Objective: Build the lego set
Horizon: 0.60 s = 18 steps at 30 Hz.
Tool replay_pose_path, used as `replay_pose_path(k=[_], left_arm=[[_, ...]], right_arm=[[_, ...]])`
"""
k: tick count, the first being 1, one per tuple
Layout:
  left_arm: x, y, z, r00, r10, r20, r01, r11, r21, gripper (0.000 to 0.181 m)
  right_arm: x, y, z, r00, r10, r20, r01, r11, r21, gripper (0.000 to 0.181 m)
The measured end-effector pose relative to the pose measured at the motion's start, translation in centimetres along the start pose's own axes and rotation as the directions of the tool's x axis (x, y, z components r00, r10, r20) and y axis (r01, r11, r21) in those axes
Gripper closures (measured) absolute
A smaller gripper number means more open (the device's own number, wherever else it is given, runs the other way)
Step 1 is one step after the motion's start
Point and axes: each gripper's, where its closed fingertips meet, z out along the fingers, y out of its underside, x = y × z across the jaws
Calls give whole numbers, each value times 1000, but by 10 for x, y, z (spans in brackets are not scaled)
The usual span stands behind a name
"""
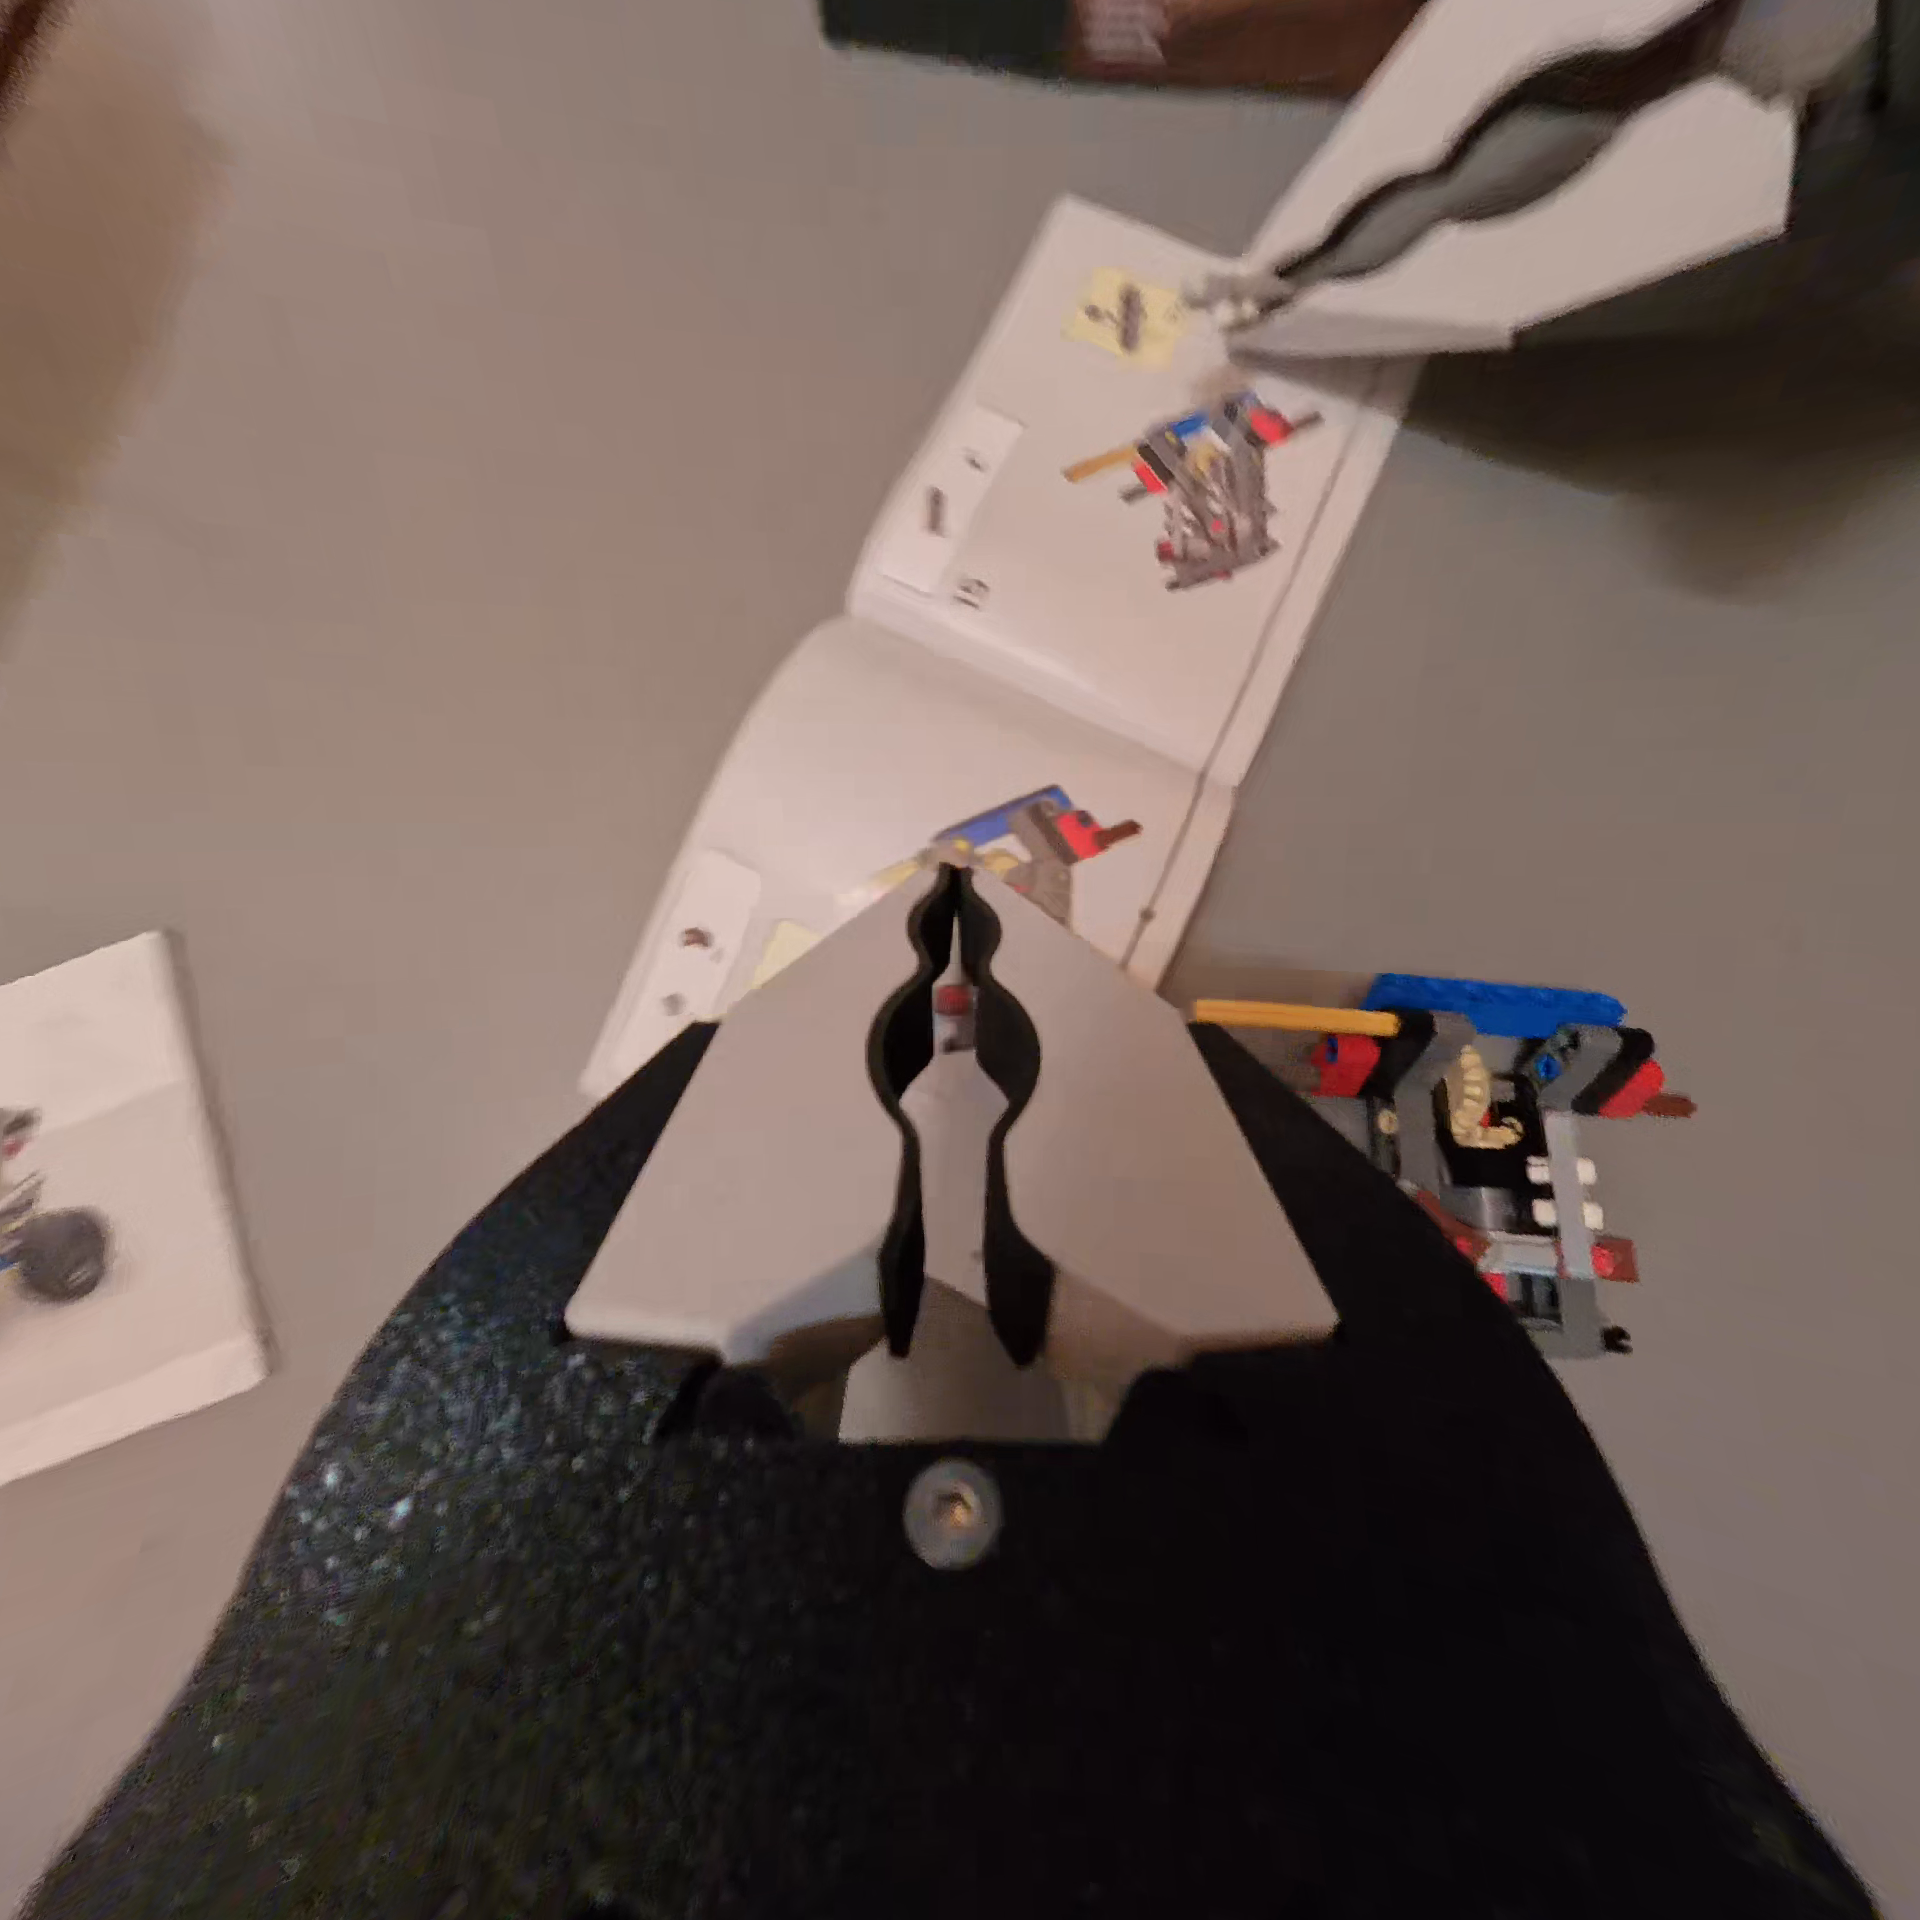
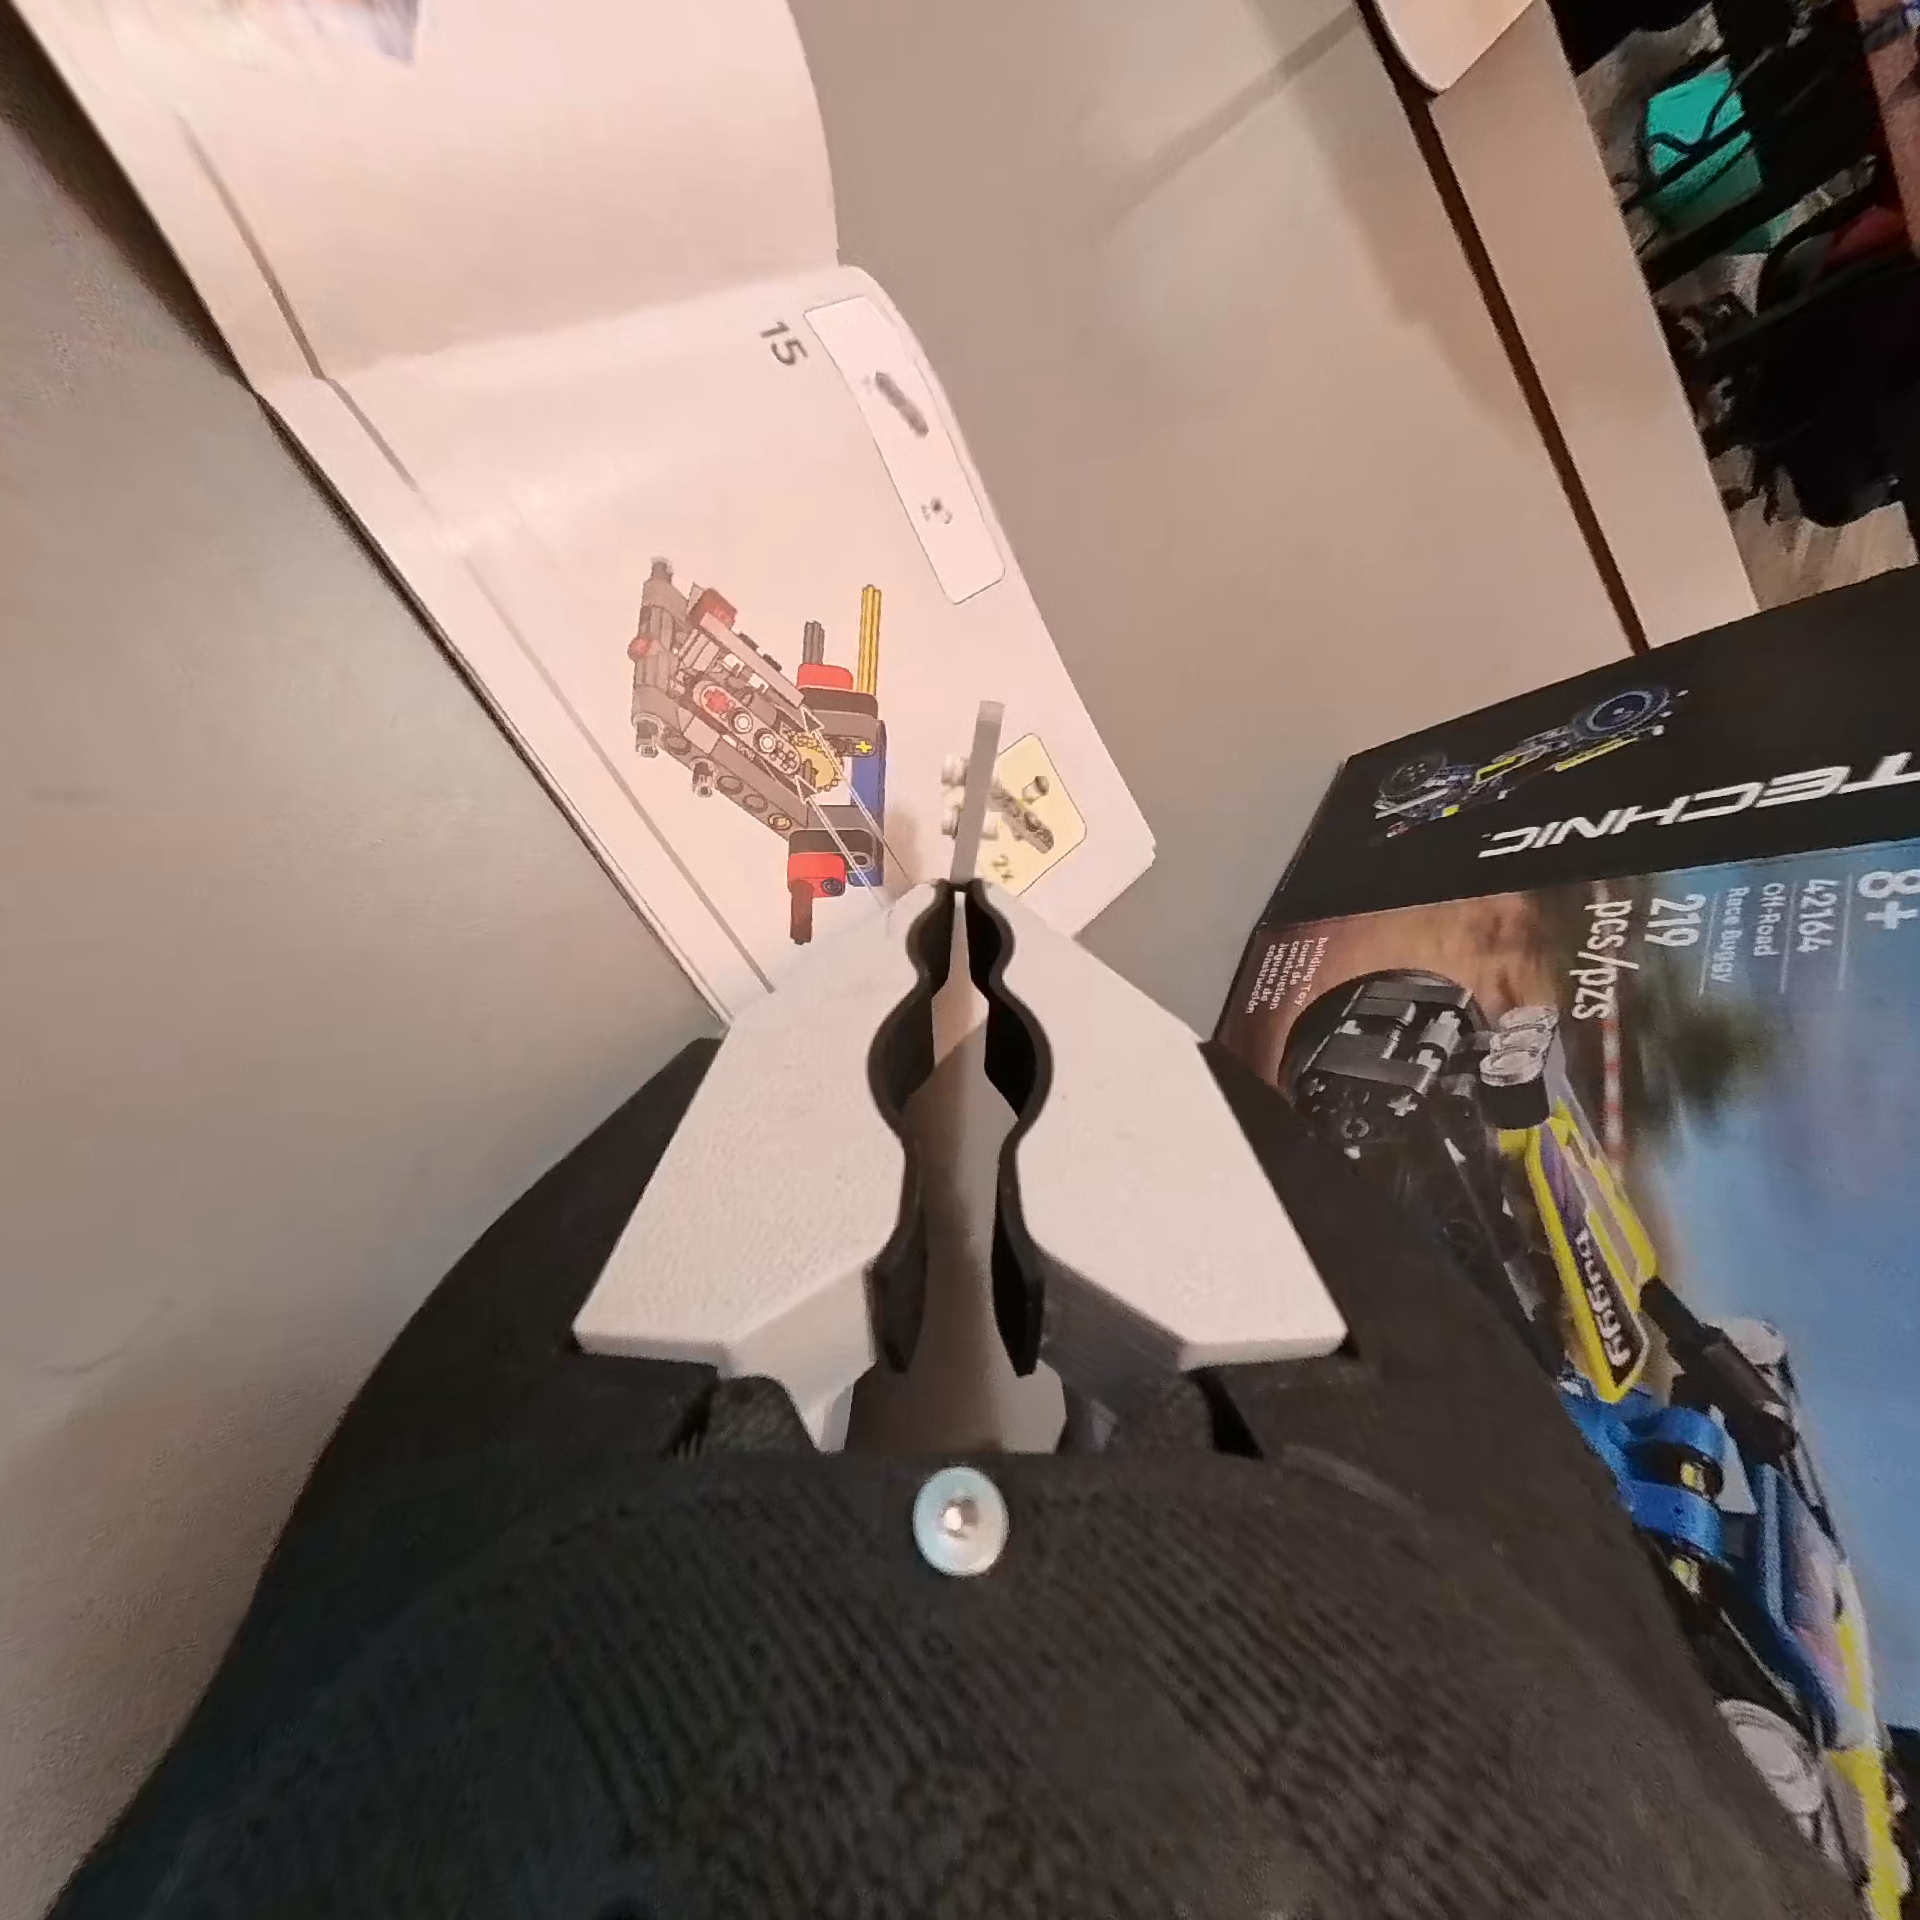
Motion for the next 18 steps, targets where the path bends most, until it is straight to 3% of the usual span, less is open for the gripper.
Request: replay_pose_path(k=[1, 4, 6, 13, 18], left_arm=[[-8, -3, -8, 999, -16, 40, 14, 999, 36, 181], [-26, 5, -37, 983, -72, 166, 60, 995, 78, 181], [-19, 19, -56, 975, -113, 191, 95, 990, 100, 179], [66, 83, -92, 966, -234, 112, 216, 964, 156, 163], [104, 99, -82, 938, -316, 139, 300, 946, 126, 155]], right_arm=[[2, -2, -1, 1000, 0, -15, 0, 1000, 11, 181], [3, -14, -11, 999, 25, -24, -23, 997, 75, 181], [-5, -22, -18, 999, 39, 16, -40, 992, 119, 181], [-29, -42, -34, 984, 85, 157, -123, 961, 248, 181], [-24, -34, -25, 984, 106, 144, -137, 964, 228, 181]])
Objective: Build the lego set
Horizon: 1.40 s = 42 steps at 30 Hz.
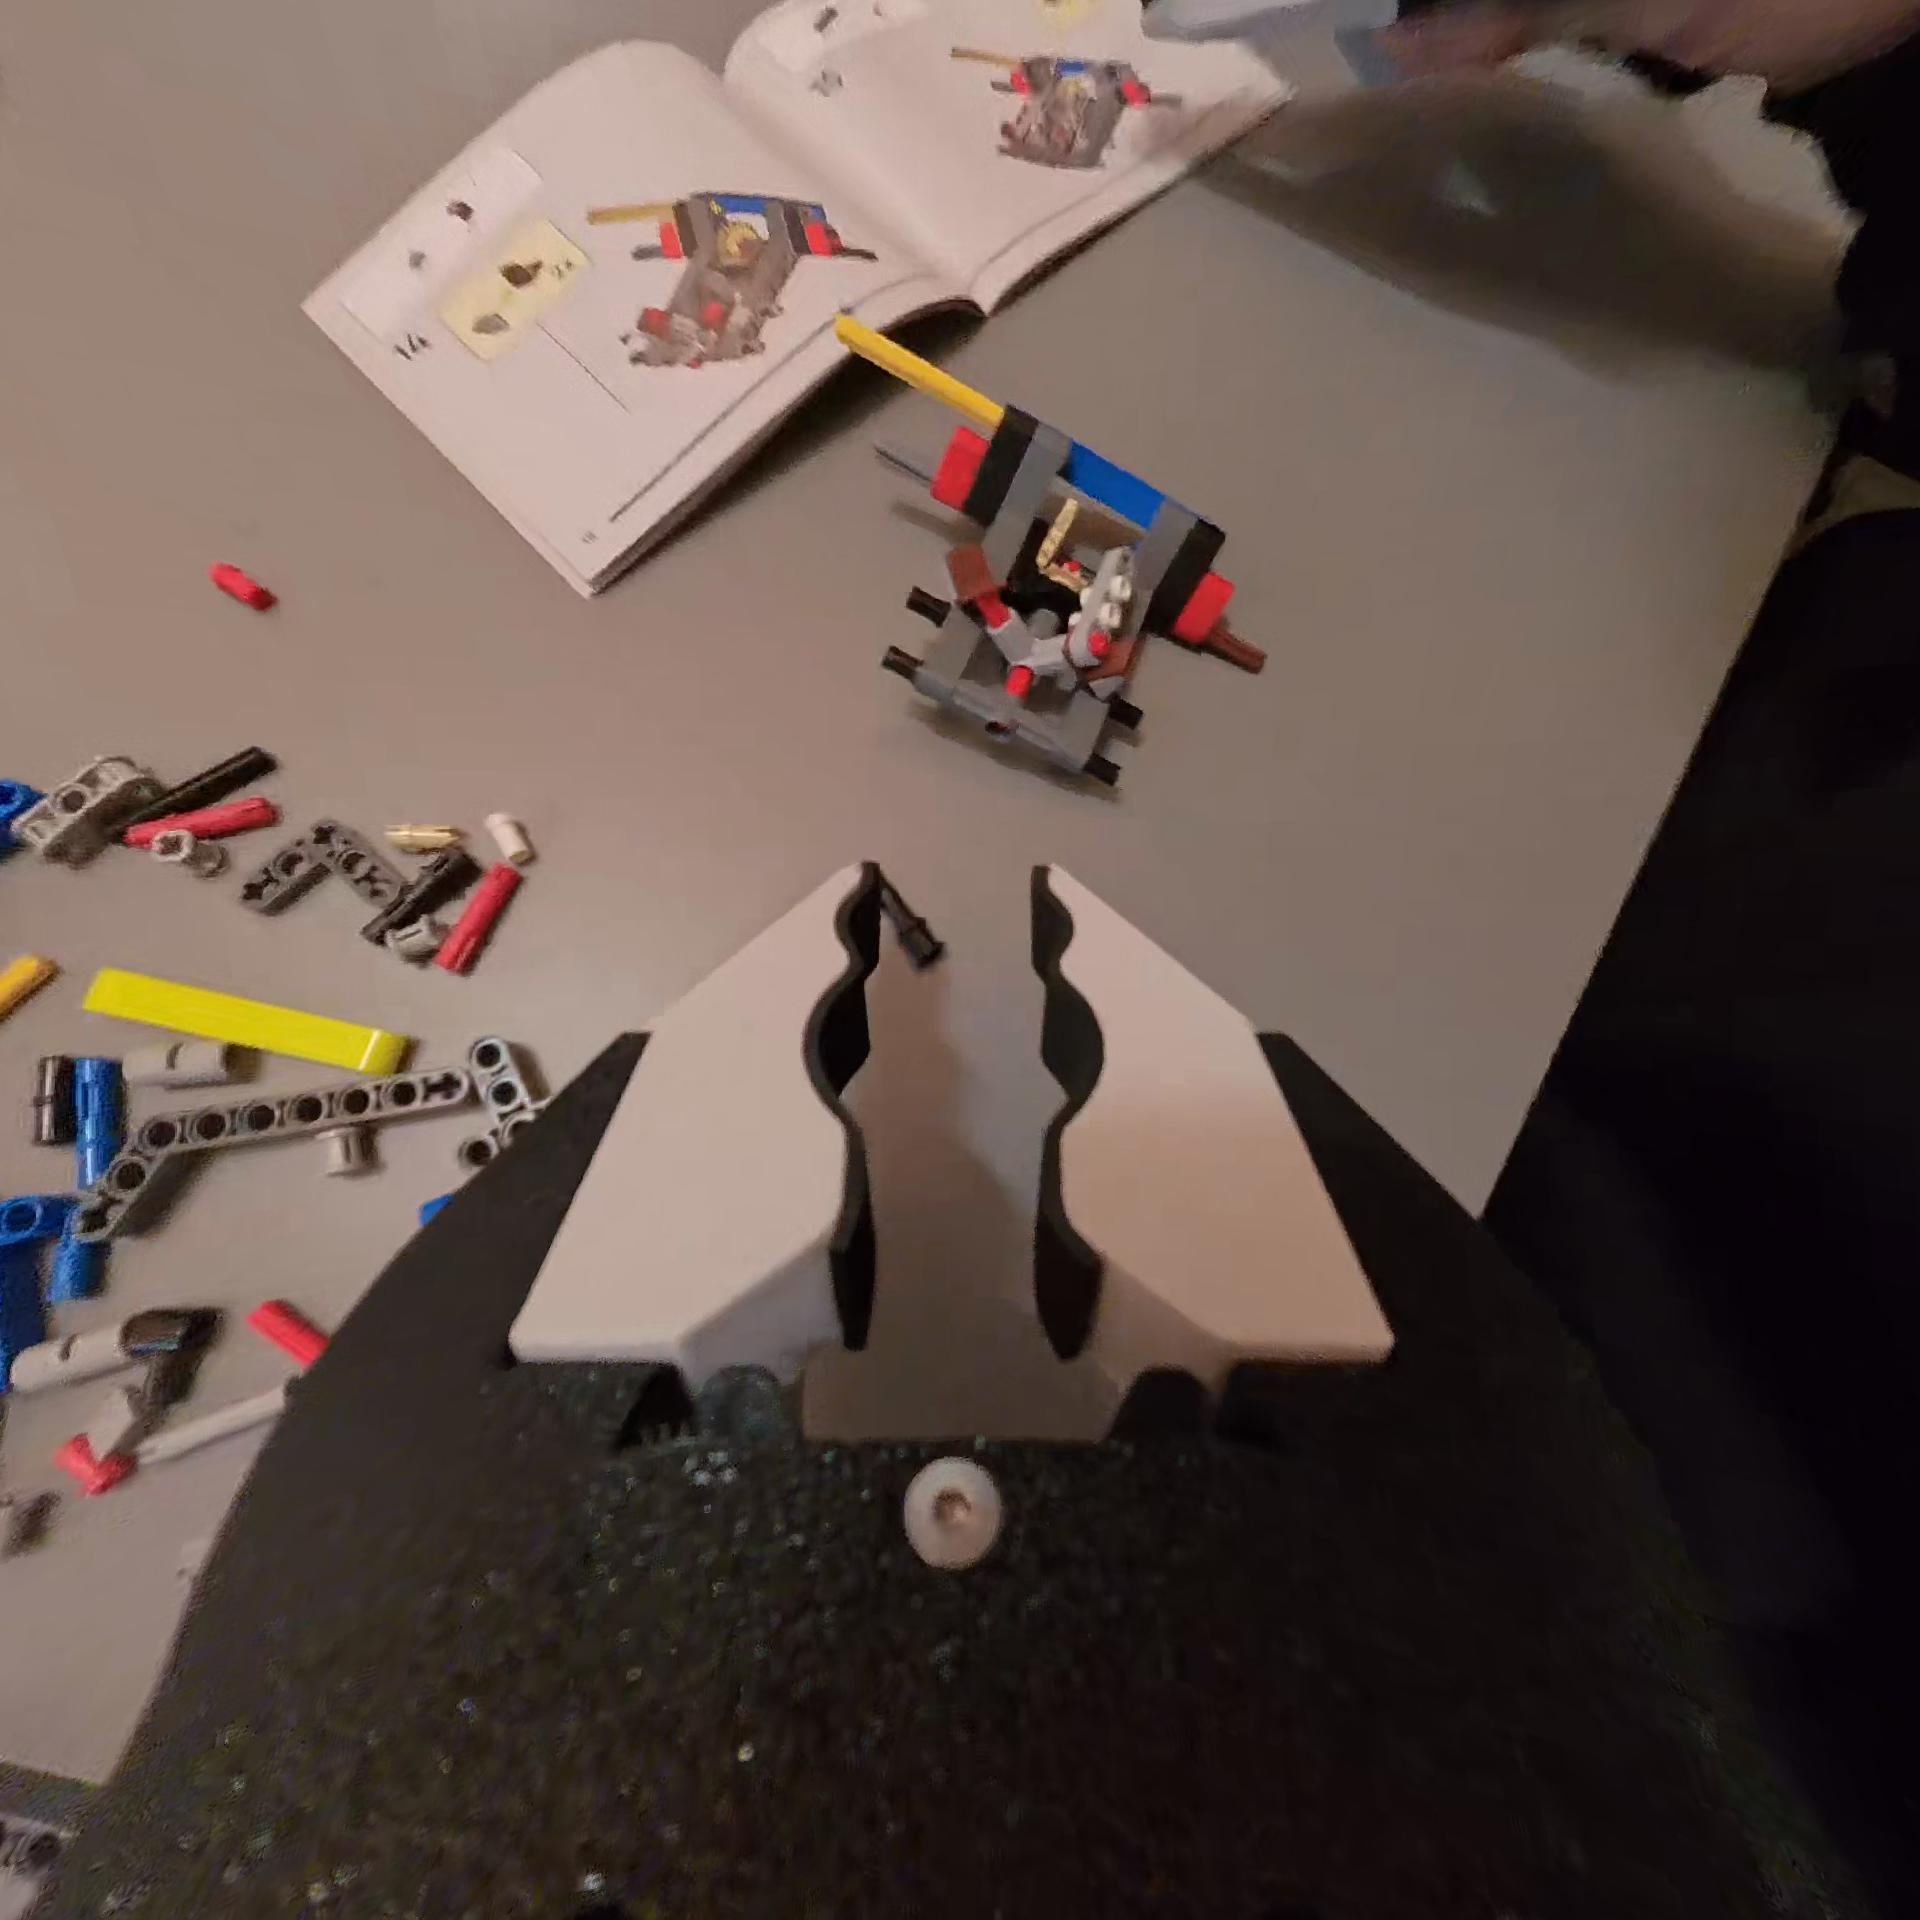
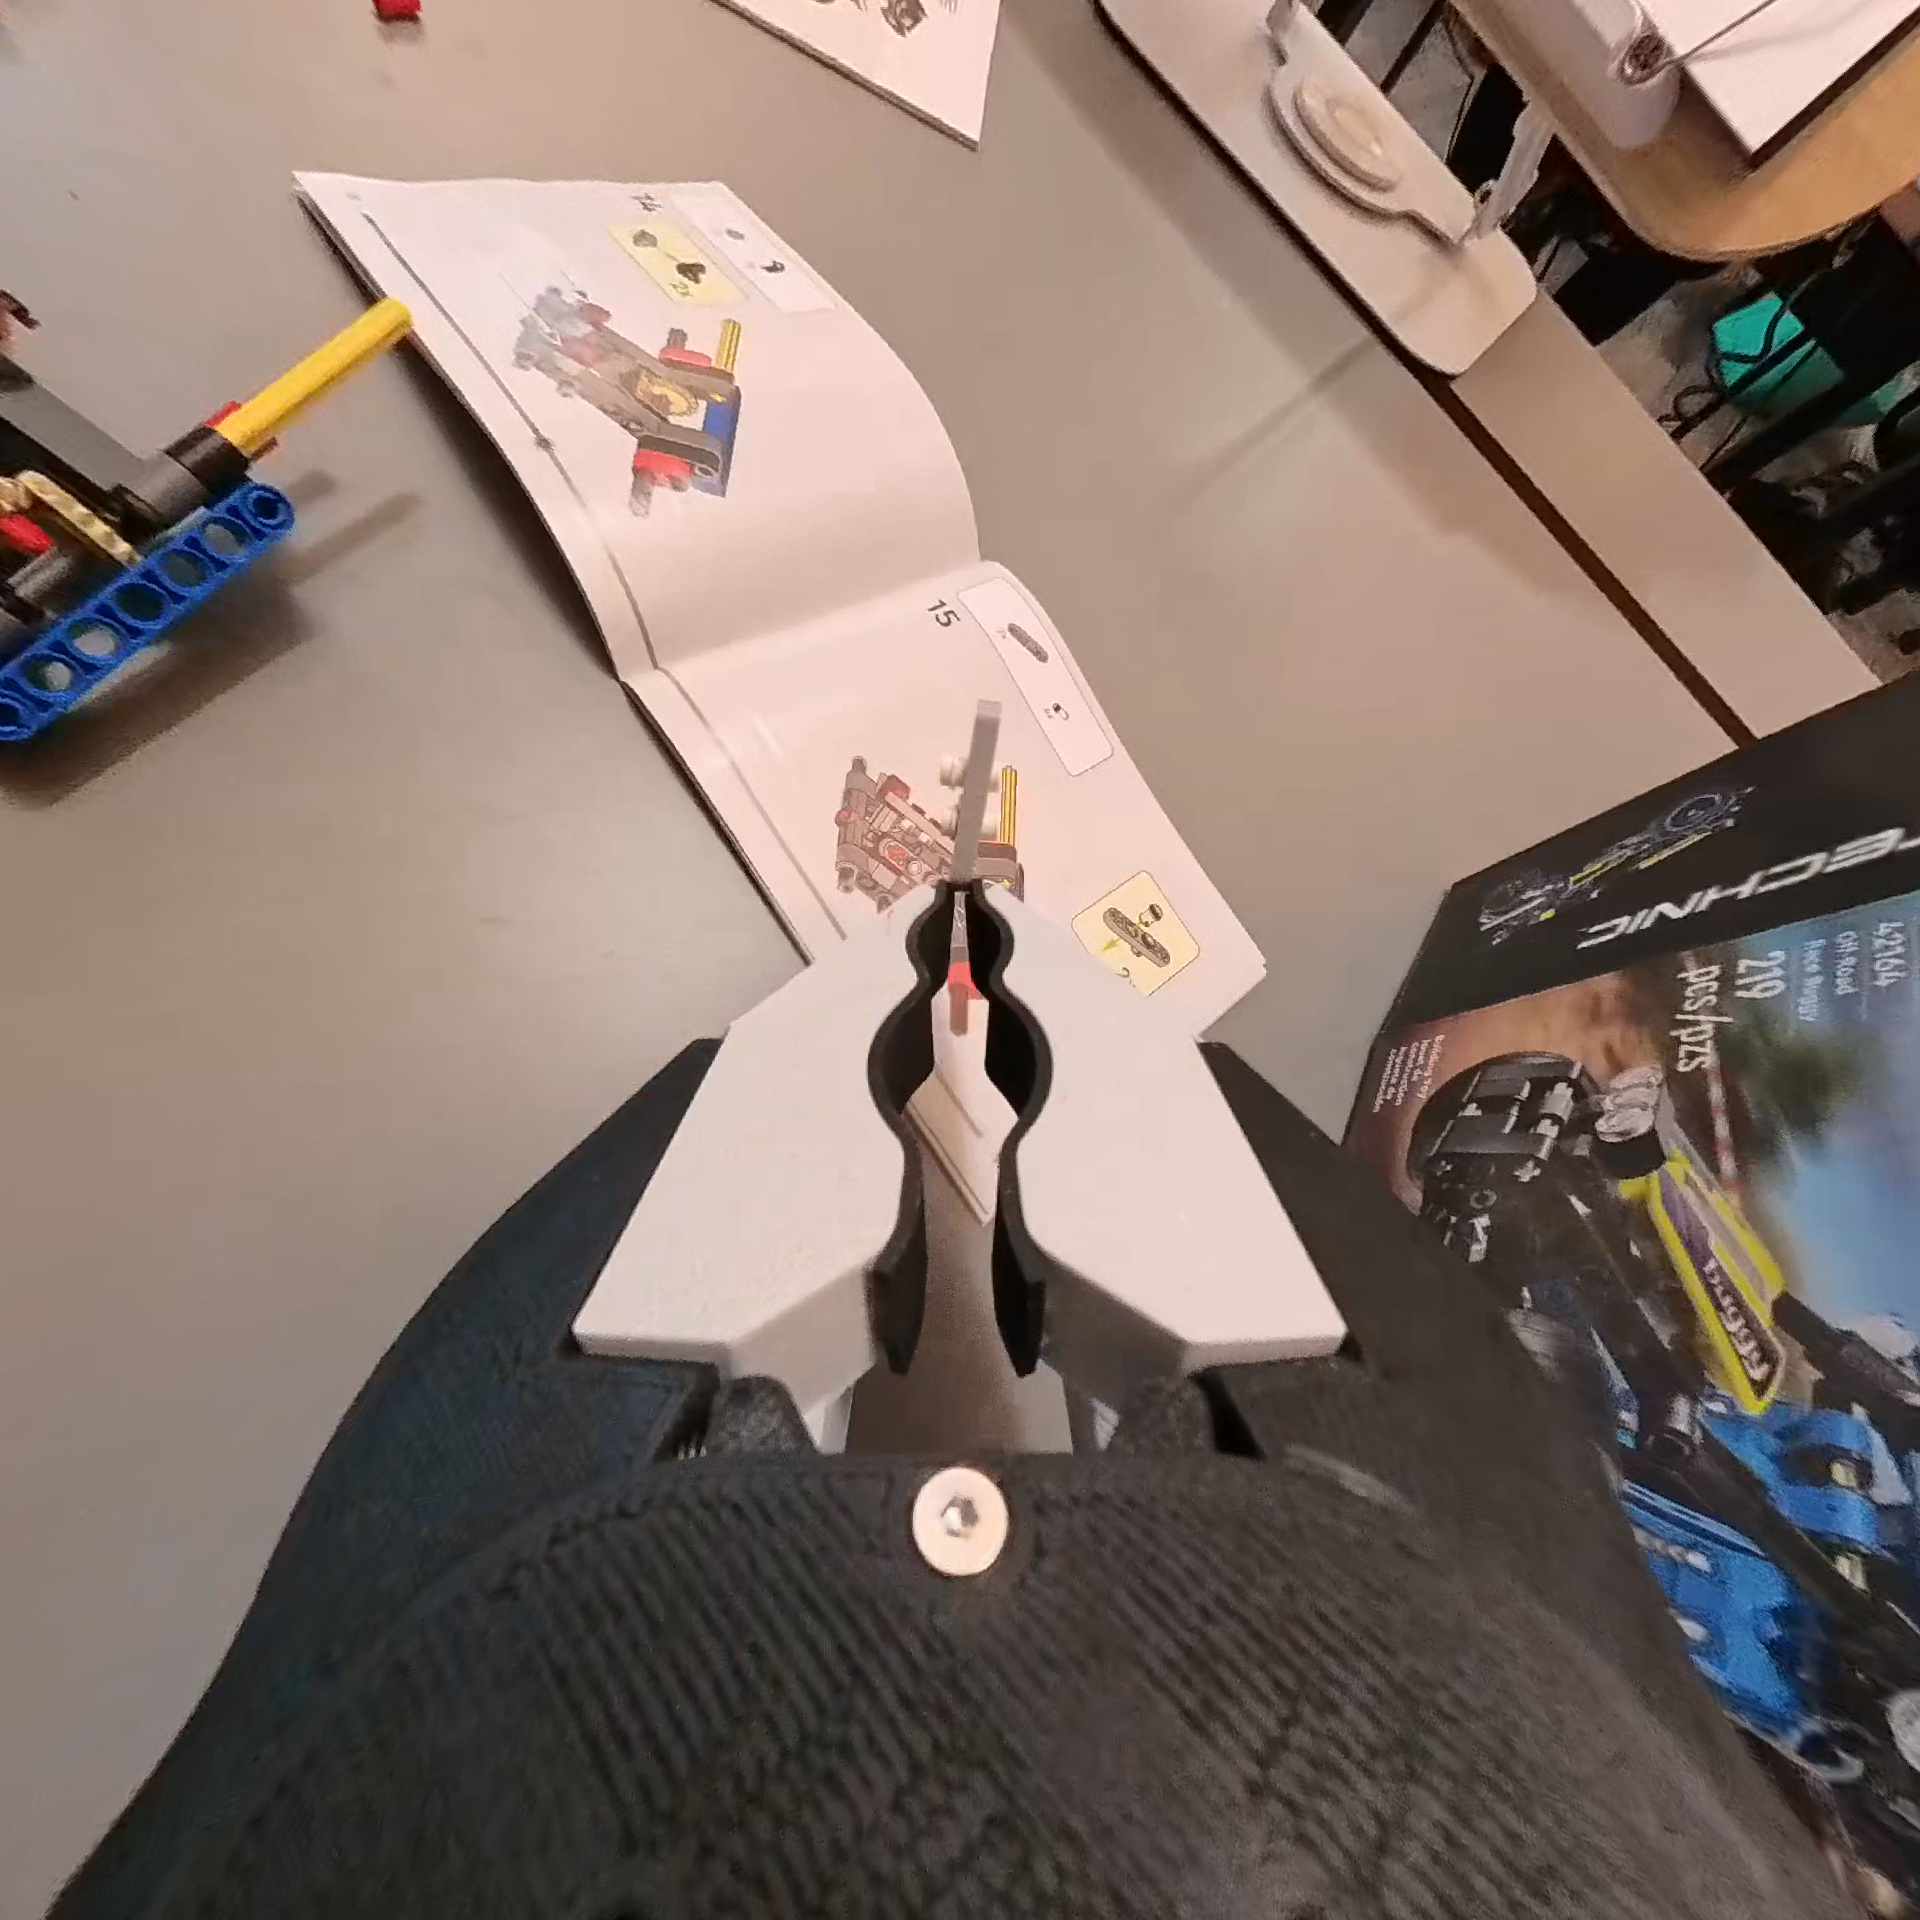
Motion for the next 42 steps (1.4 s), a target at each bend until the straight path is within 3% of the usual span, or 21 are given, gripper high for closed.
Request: replay_pose_path(k=[4, 5, 11, 16, 19, 21, 24, 30, 42], left_arm=[[-13, 13, 17, 989, 73, 131, -57, 991, -121, 171], [-16, 12, 19, 987, 77, 139, -61, 991, -116, 179], [-62, 10, 15, 966, 1, 257, 17, 997, -69, 179], [-71, 2, 11, 976, -54, 211, 58, 998, -14, 178], [-65, -38, 8, 986, -48, 160, 28, 992, 127, 181], [-60, -62, 19, 994, 1, 112, -18, 987, 157, 181], [-71, -74, 50, 993, 46, 108, -56, 994, 89, 181], [-80, -60, 84, 996, 48, 81, -45, 998, -38, 181], [-86, -56, 84, 990, 55, 131, -49, 998, -45, 181]], right_arm=[[-2, -1, 8, 1000, 20, 21, -20, 1000, -4, 181], [-2, 1, 9, 999, 19, 26, -19, 1000, -19, 181], [1, 13, 1, 1000, -14, 6, 15, 997, -71, 181], [-1, 27, -1, 1000, -26, -12, 25, 994, -107, 181], [1, 31, 1, 999, -36, -17, 34, 992, -125, 181], [3, 31, 3, 999, -38, -18, 36, 991, -128, 181], [5, 29, 7, 998, -57, -24, 53, 990, -133, 181], [10, 27, 13, 995, -95, -39, 88, 986, -141, 181], [13, 23, 20, 993, -110, -48, 105, 989, -100, 181]])
